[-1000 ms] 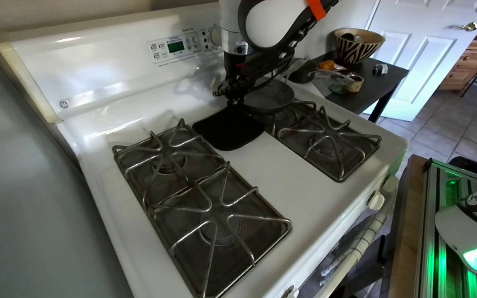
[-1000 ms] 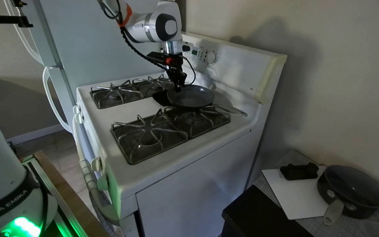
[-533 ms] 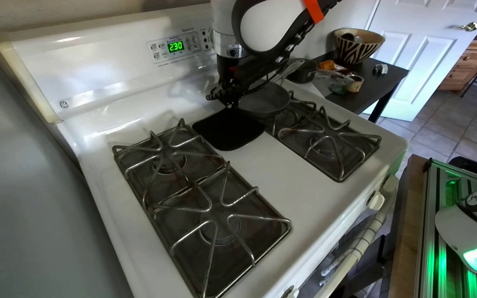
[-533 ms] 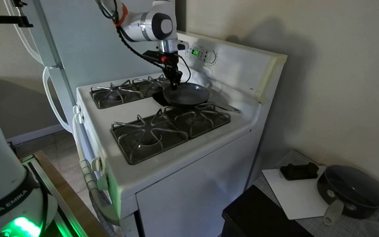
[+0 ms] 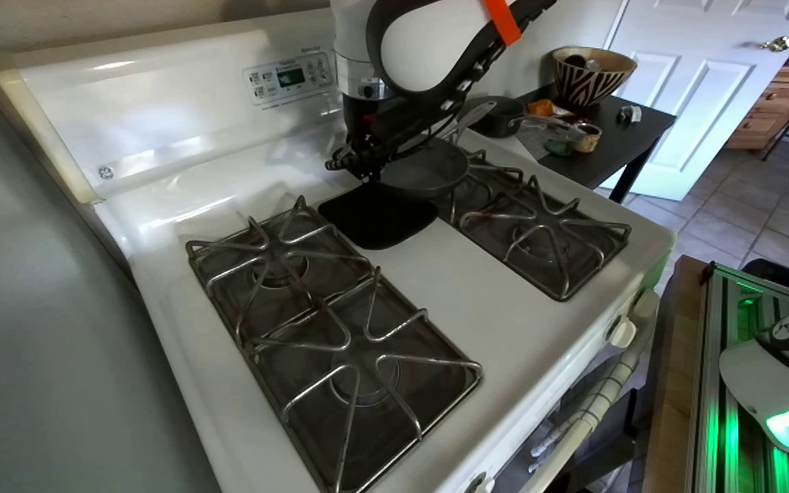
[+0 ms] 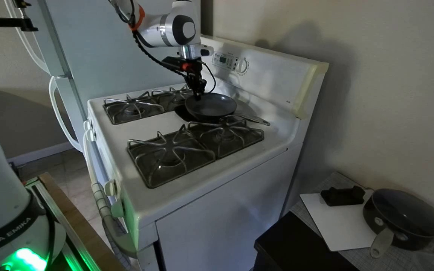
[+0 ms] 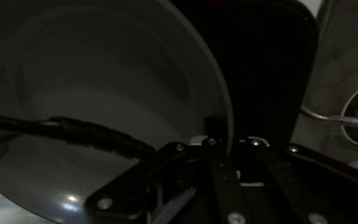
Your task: Move the pan from the right to the left plate
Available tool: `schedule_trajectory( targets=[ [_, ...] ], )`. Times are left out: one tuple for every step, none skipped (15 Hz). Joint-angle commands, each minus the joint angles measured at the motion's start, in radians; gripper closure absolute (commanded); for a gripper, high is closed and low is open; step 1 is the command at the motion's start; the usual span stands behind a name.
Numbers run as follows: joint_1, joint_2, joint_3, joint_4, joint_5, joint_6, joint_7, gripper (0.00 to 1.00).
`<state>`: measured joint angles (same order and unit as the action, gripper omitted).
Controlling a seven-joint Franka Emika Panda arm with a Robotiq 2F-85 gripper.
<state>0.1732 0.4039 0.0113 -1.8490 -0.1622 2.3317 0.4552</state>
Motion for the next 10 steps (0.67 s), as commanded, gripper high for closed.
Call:
schedule_trajectory(
  targets=[
    [0.028,0.036,-0.011,0.040,0.004,0.001,0.036,0.99],
    [0.031,0.039,-0.011,0.044,0.002,0.000,0.039,0.99],
    [0.035,0.043,-0.012,0.047,0.001,0.000,0.044,0.99],
    [0.038,0.044,-0.012,0.049,0.000,-0.001,0.045,0.99],
    [0.041,0.046,-0.013,0.050,0.000,-0.001,0.049,0.99],
    [0.043,0.048,-0.012,0.053,0.002,-0.002,0.051,0.99],
    [0.046,0.050,-0.013,0.056,0.002,-0.003,0.054,0.99],
    [0.049,0.053,-0.013,0.061,0.002,-0.006,0.056,0.99],
    [0.051,0.056,-0.013,0.064,0.003,-0.005,0.059,0.99],
    [0.052,0.059,-0.014,0.068,0.002,-0.007,0.061,0.99]
  ],
)
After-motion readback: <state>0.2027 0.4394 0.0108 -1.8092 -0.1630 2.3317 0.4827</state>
